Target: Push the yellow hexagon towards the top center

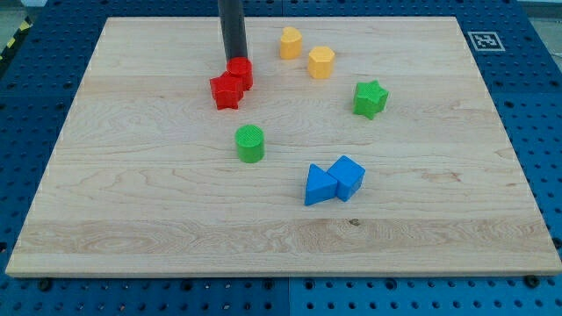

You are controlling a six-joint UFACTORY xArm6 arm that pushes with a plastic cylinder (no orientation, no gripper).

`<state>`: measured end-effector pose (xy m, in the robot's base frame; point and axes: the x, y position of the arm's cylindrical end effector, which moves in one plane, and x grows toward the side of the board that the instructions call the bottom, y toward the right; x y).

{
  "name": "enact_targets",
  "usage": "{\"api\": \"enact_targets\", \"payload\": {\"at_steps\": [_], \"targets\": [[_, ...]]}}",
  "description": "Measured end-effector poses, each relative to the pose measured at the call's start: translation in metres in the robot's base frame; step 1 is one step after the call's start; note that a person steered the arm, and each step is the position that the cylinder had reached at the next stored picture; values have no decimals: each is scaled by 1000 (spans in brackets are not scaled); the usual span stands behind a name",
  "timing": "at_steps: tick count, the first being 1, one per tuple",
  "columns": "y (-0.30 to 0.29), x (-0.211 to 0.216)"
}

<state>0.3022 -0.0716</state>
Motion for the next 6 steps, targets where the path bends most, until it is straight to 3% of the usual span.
{"api": "enact_targets", "payload": {"at_steps": [5, 6], "targets": [[137, 47], [140, 46]]}}
